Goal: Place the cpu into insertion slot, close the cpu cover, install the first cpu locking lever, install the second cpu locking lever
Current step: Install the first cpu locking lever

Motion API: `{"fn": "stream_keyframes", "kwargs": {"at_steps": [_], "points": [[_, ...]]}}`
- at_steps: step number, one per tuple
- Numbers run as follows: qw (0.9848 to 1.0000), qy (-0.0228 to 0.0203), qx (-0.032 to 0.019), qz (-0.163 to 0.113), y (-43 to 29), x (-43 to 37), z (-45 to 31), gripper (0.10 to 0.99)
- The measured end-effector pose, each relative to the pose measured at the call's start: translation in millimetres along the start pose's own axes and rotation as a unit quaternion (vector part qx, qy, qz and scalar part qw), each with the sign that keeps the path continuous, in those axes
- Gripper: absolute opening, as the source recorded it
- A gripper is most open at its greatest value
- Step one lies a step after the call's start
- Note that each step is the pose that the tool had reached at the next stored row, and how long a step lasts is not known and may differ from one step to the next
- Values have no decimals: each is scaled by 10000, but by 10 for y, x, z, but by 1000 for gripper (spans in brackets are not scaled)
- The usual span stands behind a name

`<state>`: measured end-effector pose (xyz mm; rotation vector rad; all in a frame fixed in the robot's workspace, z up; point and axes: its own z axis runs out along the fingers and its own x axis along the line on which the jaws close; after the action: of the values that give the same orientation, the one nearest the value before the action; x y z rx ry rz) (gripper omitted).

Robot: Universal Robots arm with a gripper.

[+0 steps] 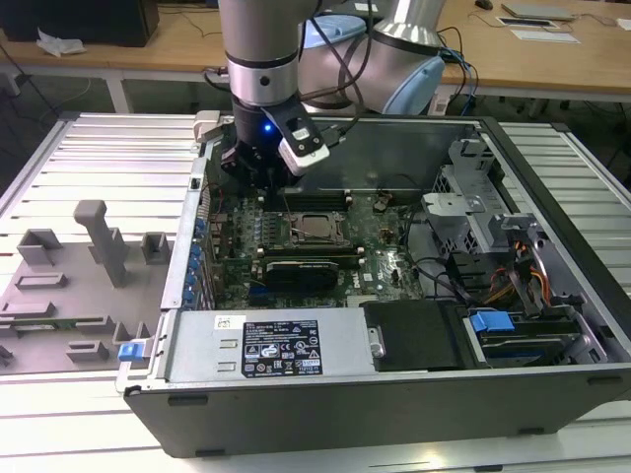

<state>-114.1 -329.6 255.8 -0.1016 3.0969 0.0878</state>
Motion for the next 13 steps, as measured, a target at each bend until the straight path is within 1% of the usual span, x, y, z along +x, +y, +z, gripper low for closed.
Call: {"fn": "stream_keyframes", "kwargs": {"at_steps": [2,3,4,7,8,9,10,11,13], "points": [[10000,-4,-5,95,-1,1,-2,106],[9999,-9,-29,134,-1,1,-2,106],[9999,-12,-77,151,0,4,-2,106],[9991,-42,-389,166,1,16,-2,106],[9988,-46,-450,168,1,19,-2,106],[9984,-53,-542,172,1,27,-2,106],[9979,-58,-619,176,2,34,-2,106],[9975,-61,-675,178,2,40,-2,106],[9963,-71,-837,184,3,57,-2,106]]}}
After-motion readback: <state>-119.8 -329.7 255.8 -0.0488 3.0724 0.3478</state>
